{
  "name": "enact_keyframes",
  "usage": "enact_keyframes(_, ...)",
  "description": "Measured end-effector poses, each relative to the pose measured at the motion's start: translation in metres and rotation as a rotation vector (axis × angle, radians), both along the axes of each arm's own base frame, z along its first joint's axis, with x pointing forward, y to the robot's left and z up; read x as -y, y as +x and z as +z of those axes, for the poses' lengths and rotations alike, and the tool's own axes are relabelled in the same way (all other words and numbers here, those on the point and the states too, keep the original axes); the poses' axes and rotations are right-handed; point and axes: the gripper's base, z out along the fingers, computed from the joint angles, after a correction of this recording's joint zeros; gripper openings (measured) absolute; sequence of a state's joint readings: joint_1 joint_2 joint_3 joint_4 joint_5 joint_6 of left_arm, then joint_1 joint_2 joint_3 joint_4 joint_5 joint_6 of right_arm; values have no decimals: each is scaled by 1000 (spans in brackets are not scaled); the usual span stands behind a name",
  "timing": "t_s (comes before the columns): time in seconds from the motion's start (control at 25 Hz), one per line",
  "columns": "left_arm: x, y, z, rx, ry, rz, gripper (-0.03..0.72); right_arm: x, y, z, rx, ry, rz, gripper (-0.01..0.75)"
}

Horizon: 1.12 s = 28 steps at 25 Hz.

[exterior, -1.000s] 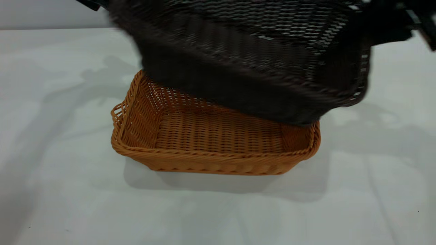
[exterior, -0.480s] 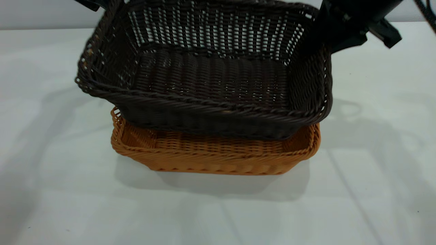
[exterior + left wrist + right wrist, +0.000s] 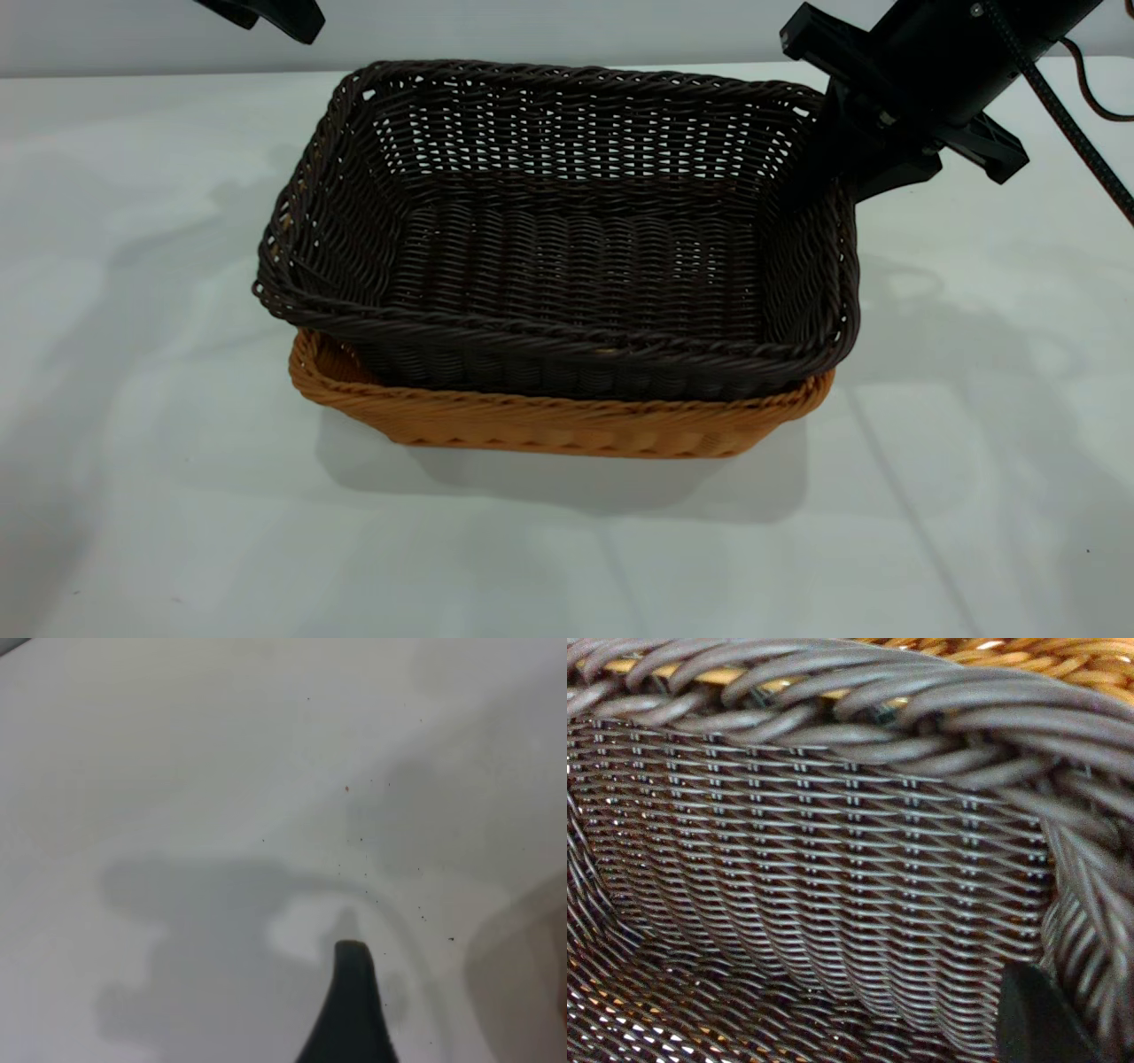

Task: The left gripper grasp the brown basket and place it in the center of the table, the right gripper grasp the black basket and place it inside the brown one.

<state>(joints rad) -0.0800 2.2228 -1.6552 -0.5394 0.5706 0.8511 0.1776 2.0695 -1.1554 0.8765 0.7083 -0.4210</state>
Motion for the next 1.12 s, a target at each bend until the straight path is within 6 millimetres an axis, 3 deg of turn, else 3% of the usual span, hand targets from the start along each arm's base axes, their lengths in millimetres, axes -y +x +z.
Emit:
enact_keyframes(0.2,0,0,0,0,0,0,534,1,3,0,25,-12,-5,87)
enact_keyframes(0.36,0,0,0,-1,4,-2,534,0,4,1,56,-1,21,160)
enact_keyframes(0.64,-1,0,0,2,23,-13,534,-4,5,4,101,40,58,445)
enact_keyframes(0.76,-3,-2,11,18,47,-32,534,0,6,12,133,38,75,554)
enact_keyframes(0.92,-3,-11,50,68,53,-56,534,19,9,52,250,29,58,615)
enact_keyframes(1.12,-4,-36,112,120,54,-98,534,48,-4,136,488,3,14,603)
